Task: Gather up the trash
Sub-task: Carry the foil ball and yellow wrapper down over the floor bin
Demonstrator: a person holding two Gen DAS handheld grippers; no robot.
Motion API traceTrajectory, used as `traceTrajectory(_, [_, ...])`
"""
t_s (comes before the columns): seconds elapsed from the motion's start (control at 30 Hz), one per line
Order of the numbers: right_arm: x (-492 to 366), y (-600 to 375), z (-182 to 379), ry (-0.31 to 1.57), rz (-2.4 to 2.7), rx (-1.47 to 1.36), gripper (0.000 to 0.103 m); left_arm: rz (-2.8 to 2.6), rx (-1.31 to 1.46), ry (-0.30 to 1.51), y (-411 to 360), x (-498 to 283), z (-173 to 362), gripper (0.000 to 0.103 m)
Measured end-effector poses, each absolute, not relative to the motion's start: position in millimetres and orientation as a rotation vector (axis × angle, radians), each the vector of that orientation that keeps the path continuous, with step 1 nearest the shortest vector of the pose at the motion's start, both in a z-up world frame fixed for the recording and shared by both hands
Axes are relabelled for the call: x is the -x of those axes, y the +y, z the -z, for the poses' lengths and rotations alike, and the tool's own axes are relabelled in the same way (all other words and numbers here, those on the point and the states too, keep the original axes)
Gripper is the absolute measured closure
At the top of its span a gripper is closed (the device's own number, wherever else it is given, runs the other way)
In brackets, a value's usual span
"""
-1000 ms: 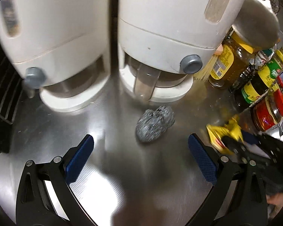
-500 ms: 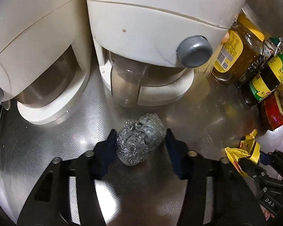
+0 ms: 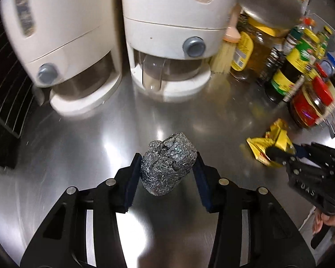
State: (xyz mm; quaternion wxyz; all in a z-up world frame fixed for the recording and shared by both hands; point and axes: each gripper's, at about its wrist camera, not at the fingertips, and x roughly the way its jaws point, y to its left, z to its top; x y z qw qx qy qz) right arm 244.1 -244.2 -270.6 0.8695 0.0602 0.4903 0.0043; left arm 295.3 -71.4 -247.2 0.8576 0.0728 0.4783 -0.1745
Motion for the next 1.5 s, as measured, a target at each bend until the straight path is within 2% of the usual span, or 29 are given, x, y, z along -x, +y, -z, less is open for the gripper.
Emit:
traceTrajectory(0.33, [-171.5, -233.4, 255.5, 1.002, -0.037, -0.175, 0.075, 0.377, -0.137, 0.989, -51.6, -209.9, 234.9, 0.059])
traceTrajectory(0.8, [-74.1, -212.1, 258.6, 1.008, -0.091, -0.203, 0.075, 0.381, -0.097, 1.032, -32.7, -91.3, 256.7, 0.059])
traceTrajectory(1.17, [-23.4, -200.0, 317.5, 1.121, -0.101, -0.243, 0.074, 0.416, -0.077, 1.187, -32.9, -40.4, 324.0, 0.059])
traceTrajectory(1.5, [-33.0, -197.9, 397.9, 1.246, -0.039, -0.308, 0.074, 0.403, -0.075, 1.301, -42.4, -32.4, 401.1, 0.059])
